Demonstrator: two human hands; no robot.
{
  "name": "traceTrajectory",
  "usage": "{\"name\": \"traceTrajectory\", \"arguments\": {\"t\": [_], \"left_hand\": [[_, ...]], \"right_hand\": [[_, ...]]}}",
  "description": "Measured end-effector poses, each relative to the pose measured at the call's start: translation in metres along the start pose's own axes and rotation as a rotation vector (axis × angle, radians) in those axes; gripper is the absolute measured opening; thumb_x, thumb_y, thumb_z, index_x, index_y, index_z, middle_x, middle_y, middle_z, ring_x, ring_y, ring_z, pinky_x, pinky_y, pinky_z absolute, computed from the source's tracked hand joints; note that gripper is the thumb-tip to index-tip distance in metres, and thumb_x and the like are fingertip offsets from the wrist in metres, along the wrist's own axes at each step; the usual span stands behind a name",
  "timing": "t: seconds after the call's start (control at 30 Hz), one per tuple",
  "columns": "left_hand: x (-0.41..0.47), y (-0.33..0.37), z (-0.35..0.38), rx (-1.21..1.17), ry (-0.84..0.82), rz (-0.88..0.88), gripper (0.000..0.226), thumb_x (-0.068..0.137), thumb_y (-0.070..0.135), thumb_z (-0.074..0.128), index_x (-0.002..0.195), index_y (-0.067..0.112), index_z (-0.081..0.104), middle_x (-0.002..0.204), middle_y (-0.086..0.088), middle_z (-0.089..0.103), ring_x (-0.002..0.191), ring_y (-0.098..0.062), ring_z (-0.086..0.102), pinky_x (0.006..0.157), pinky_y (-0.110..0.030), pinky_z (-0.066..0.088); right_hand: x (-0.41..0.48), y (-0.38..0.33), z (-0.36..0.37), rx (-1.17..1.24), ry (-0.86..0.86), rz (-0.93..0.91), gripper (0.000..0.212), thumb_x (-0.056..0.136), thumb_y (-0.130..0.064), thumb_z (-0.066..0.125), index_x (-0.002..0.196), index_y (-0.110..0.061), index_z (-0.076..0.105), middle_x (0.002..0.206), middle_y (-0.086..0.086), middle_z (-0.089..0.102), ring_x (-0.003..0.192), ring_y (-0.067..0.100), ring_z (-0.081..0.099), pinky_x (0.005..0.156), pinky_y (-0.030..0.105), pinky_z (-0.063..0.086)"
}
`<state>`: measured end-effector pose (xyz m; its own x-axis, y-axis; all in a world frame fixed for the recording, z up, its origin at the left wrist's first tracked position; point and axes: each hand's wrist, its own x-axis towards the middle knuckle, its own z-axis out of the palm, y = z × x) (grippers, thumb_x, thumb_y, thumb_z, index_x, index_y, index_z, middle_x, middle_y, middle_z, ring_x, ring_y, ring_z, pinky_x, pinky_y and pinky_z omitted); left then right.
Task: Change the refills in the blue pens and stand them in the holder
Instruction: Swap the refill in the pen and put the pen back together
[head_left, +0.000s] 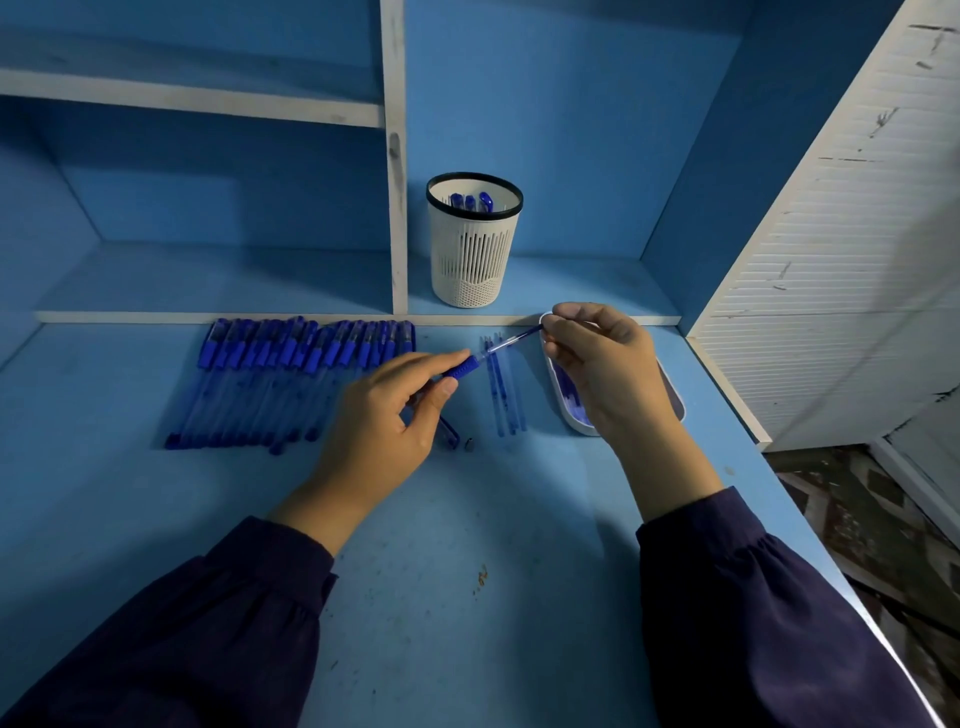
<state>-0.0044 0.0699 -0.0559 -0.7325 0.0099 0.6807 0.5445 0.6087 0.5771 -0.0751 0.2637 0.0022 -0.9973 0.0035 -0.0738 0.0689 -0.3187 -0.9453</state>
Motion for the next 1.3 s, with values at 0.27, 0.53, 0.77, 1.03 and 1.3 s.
{"name": "traceTrajectory", "arguments": {"t": [0.27,0.53,0.77,1.03,1.3], "left_hand": [[0.0,0.001,-0.001,0.0,0.011,0.016,0.03,0.098,0.02,0.057,0.124,0.009,0.066,0.103,0.01,0.065,0.082,-0.011,0.064,0.071,-0.031,0.054],[-0.004,0.008,-0.003,-0.039,0.059,0.037,0.029,0.096,0.01,0.058,0.123,0.007,0.066,0.099,0.007,0.067,0.082,-0.01,0.067,0.072,-0.033,0.057],[-0.008,0.012,-0.005,-0.023,0.05,0.048,0.03,0.094,0.001,0.063,0.123,0.006,0.066,0.103,0.004,0.068,0.083,-0.009,0.065,0.071,-0.033,0.056],[-0.017,0.018,-0.015,0.005,0.067,0.037,0.03,0.092,0.0,0.063,0.121,0.004,0.067,0.105,0.002,0.069,0.087,-0.006,0.064,0.075,-0.025,0.056],[-0.028,0.022,-0.027,0.04,0.03,0.002,0.026,0.093,0.004,0.063,0.118,0.007,0.07,0.104,0.007,0.068,0.09,0.001,0.063,0.08,-0.016,0.053]], "right_hand": [[-0.011,-0.001,0.004,-0.103,0.058,-0.183,0.011,0.083,0.002,0.069,0.093,-0.003,0.065,0.079,0.007,0.067,0.071,0.017,0.061,0.076,0.025,0.05],[-0.044,0.012,0.019,-0.453,-0.175,-0.588,0.011,0.089,0.002,0.059,0.093,-0.005,0.067,0.087,0.007,0.07,0.083,0.014,0.068,0.078,0.022,0.051],[-0.05,0.026,0.023,-0.466,-0.03,-0.674,0.019,0.085,0.0,0.065,0.097,-0.014,0.065,0.093,0.009,0.065,0.088,0.02,0.064,0.083,0.028,0.052],[-0.059,0.028,0.019,-0.462,-0.232,-0.563,0.01,0.093,-0.001,0.058,0.1,-0.006,0.064,0.084,0.006,0.067,0.079,0.015,0.065,0.075,0.024,0.051],[-0.066,0.022,0.013,-0.525,-0.457,-0.452,0.02,0.087,0.003,0.065,0.094,-0.016,0.067,0.09,0.003,0.067,0.081,0.006,0.063,0.075,0.017,0.047]]}}
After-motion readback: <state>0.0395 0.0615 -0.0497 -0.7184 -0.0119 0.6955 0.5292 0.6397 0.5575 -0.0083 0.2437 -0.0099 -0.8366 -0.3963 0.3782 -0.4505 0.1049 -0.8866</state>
